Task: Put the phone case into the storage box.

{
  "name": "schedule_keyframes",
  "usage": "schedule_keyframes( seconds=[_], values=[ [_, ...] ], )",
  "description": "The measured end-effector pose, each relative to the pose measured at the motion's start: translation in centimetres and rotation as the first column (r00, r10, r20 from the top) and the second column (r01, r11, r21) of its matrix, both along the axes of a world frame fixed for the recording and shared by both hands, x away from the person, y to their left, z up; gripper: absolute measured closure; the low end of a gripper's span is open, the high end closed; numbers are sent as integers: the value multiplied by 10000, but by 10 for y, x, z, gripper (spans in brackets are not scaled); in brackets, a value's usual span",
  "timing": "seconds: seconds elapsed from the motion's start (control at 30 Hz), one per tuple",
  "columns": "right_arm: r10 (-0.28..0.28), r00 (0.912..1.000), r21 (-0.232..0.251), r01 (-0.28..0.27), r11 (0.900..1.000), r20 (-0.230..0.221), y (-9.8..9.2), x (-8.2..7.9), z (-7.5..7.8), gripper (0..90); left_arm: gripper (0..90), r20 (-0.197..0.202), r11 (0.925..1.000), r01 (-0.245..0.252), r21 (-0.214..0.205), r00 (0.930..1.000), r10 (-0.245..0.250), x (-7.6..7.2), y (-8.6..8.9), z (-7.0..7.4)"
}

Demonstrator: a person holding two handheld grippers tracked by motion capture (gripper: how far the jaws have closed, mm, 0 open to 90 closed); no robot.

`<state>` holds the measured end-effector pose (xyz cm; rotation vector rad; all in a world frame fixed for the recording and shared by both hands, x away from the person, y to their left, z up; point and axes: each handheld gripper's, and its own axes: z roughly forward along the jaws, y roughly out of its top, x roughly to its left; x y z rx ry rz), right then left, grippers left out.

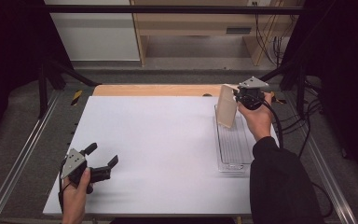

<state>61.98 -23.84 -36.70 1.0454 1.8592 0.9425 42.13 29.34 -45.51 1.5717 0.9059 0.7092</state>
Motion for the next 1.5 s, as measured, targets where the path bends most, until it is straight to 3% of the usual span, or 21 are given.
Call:
schedule_keyframes(
  seconds=[0.47,1.5],
  values=[
    [-215,9997,-184,218,9996,149,5,4,-3,760,20,2,10000,-7,7,10000,7,0,0,0],
    [-637,9974,10,637,9980,325,4,13,-8,750,21,-19,10000,44,-16,10000,-44,1,-2,-1]
  ],
)
